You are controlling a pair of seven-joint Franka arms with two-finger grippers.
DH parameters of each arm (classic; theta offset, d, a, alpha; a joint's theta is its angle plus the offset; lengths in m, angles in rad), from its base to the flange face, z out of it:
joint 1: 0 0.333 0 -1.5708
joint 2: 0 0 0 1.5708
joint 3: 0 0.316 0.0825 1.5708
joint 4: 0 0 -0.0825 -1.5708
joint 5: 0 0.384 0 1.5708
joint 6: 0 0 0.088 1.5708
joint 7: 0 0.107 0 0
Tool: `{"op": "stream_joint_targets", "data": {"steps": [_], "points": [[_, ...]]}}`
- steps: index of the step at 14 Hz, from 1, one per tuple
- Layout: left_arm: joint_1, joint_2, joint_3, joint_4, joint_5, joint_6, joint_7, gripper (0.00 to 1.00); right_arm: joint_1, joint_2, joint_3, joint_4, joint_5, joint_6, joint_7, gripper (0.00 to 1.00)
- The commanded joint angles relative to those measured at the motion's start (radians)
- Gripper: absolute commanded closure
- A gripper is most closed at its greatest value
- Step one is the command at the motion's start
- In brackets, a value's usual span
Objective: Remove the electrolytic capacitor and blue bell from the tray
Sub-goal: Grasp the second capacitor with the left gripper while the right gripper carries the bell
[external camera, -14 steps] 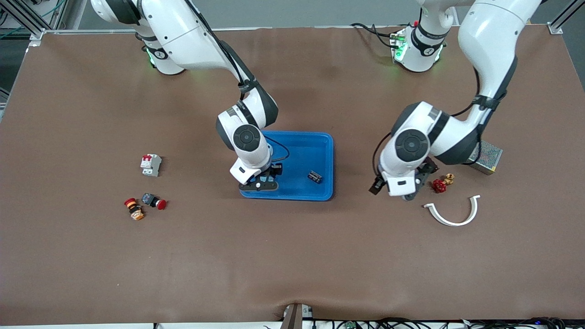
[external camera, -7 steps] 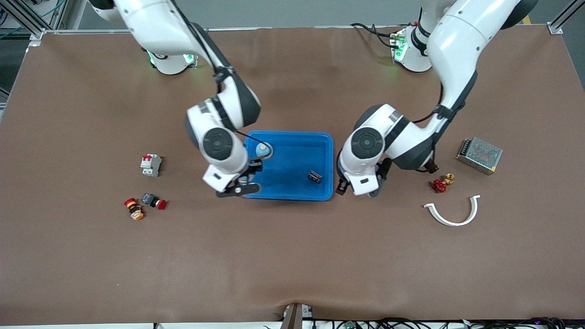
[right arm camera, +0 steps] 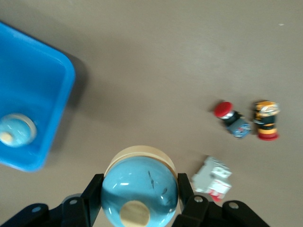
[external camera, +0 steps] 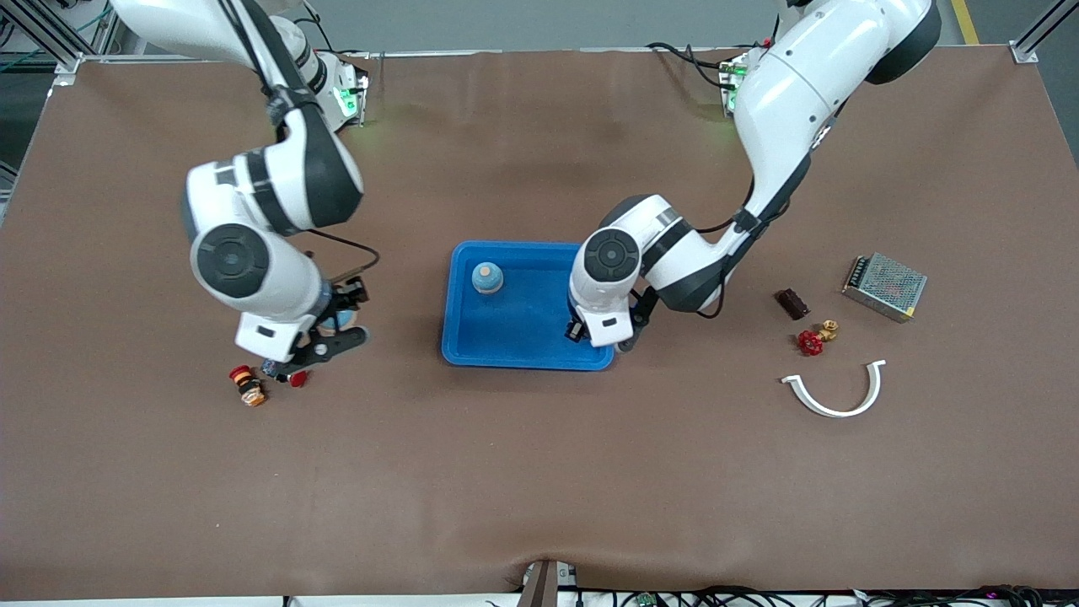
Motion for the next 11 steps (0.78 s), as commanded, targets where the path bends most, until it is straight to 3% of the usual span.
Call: {"op": "stream_joint_targets", "data": {"steps": [1, 3, 6, 11], "points": [[-0.062, 0.028, 0.056, 0.029, 0.001, 0.038, -0.024, 0.53, -0.13, -0.076, 0.021, -0.08, -0.018, 0.005, -0.205, 0.62], [-0.111, 0.031, 0.111, 0.029, -0.001, 0.049, -0.024, 0.55, -0.208, -0.084, 0.021, -0.107, -0.018, 0.021, -0.332, 0.62], [-0.127, 0.045, 0.128, 0.029, 0.001, 0.069, -0.022, 0.55, -0.297, -0.096, 0.019, -0.159, -0.019, 0.086, -0.478, 0.62], [-0.128, 0.061, 0.13, 0.027, 0.004, 0.083, -0.008, 0.89, -0.408, -0.117, 0.019, -0.333, -0.019, 0.318, -0.653, 0.62]]}}
